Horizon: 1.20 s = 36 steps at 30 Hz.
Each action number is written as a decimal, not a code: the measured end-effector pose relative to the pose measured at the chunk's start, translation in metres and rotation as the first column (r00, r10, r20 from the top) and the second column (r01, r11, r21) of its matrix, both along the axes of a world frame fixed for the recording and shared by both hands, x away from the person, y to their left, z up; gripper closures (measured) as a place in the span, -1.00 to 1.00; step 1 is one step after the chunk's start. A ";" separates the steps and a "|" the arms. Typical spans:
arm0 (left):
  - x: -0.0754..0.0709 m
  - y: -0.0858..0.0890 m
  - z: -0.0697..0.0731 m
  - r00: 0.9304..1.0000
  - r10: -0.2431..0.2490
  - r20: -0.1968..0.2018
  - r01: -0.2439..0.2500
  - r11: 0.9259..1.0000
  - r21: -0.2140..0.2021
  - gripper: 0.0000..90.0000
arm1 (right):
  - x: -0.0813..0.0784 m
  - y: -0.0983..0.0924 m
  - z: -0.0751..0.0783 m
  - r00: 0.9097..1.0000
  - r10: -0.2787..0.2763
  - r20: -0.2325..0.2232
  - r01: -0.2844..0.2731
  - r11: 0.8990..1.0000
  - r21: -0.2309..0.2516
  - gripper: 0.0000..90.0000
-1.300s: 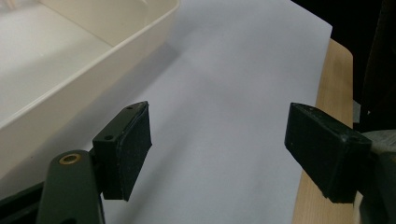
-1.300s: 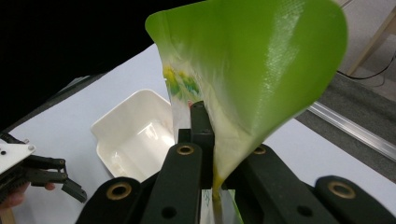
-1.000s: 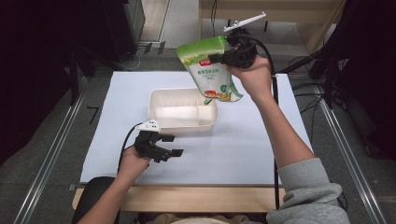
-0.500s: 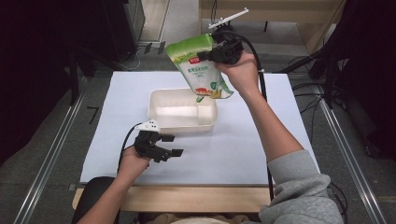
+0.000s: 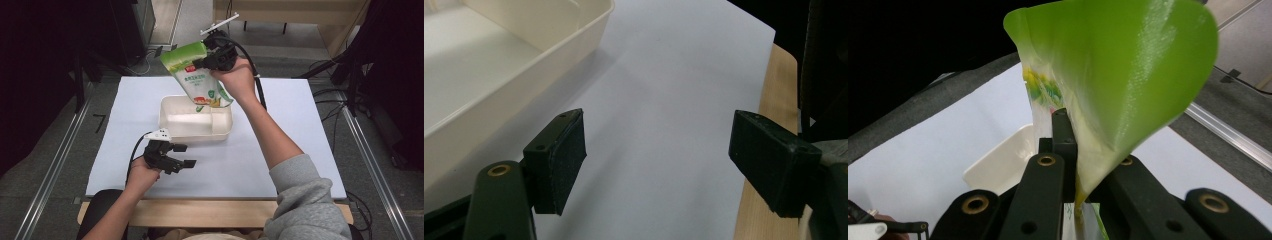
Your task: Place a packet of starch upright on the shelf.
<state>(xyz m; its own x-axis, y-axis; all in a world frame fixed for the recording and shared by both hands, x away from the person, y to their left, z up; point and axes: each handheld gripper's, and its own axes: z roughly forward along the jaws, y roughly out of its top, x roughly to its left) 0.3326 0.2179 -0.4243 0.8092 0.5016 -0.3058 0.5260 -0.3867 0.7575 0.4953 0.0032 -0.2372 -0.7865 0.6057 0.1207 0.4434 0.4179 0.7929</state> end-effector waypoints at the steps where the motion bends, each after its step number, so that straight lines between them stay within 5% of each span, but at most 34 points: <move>1: 0.000 0.000 0.000 1.000 -0.001 0.000 0.001 1.000 0.000 -0.48 | 0.000 0.004 -0.002 1.000 0.001 -0.006 -0.001 1.000 0.000 1.00; 13: 0.000 0.001 0.000 1.000 -0.001 -0.005 0.001 1.000 -0.008 -0.48 | 0.002 0.053 -0.023 0.998 0.050 -0.029 -0.051 0.999 -0.017 1.00; 21: 0.000 0.001 0.001 1.000 0.000 -0.002 0.000 1.000 -0.007 -0.48 | 0.005 0.077 -0.047 0.997 0.065 -0.053 -0.064 0.998 0.014 1.00; 28: 0.000 0.002 0.001 1.000 -0.004 0.000 0.004 1.000 -0.004 -0.48 | 0.017 0.077 -0.083 0.995 0.042 -0.090 -0.042 0.999 0.010 1.00; 36: 0.000 0.000 0.000 1.000 -0.006 -0.003 0.006 1.000 -0.007 -0.48 | 0.028 0.059 -0.095 0.995 0.034 -0.094 -0.033 0.999 0.010 0.99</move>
<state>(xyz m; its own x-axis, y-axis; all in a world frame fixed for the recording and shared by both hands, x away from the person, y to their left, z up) 0.3321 0.2179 -0.4240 0.8109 0.4951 -0.3119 0.5265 -0.3847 0.7582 0.5230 0.0625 -0.3327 -0.7914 0.5777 0.1999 0.5019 0.4273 0.7520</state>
